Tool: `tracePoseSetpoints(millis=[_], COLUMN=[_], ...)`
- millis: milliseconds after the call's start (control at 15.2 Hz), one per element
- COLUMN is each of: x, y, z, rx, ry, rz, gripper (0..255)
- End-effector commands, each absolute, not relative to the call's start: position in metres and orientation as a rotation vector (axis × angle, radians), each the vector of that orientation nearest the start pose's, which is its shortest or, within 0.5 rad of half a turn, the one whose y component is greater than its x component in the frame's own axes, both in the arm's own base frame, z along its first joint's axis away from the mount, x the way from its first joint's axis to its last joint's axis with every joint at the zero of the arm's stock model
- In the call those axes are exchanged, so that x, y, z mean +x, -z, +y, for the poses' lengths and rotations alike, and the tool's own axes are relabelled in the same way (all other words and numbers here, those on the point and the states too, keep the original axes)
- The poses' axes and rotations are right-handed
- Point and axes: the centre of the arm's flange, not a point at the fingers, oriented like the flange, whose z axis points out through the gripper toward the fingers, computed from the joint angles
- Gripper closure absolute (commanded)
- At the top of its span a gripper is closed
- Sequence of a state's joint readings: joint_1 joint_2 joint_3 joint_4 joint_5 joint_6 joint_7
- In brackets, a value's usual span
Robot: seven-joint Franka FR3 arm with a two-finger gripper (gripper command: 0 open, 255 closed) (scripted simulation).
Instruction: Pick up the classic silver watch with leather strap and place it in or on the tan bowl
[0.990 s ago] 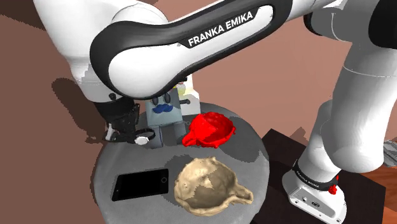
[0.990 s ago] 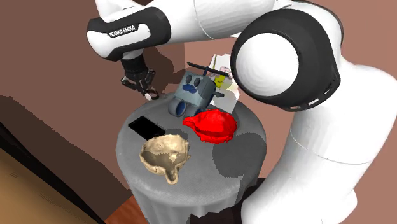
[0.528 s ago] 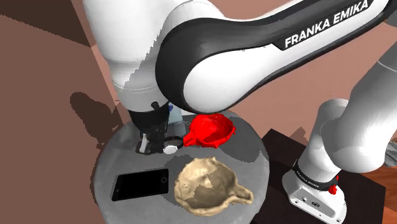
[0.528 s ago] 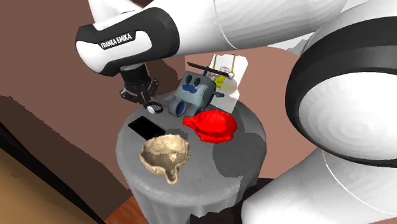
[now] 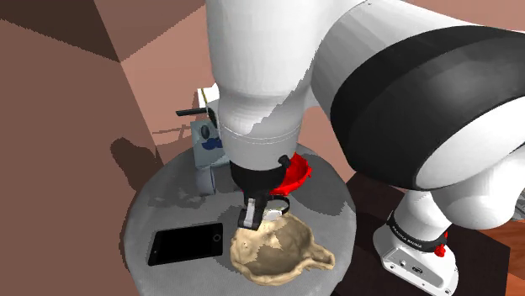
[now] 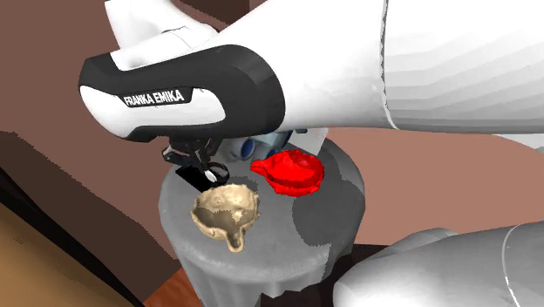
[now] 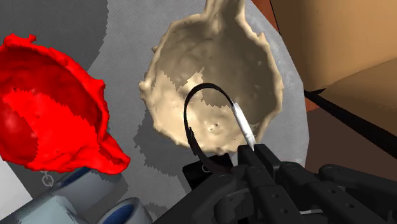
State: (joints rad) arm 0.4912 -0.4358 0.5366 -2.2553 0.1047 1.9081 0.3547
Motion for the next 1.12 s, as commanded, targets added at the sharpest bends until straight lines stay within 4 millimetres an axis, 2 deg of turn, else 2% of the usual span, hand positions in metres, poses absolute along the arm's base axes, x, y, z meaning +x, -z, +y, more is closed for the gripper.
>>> tracePoseSetpoints(millis=[0,1056], x=[0.189,0.189], y=[-0.509,-0.426], z=[0.39,0.39], rx=[-3.063,-3.063], ry=[0.163,0.163], rz=[-0.949,-0.949], gripper=[255,255])
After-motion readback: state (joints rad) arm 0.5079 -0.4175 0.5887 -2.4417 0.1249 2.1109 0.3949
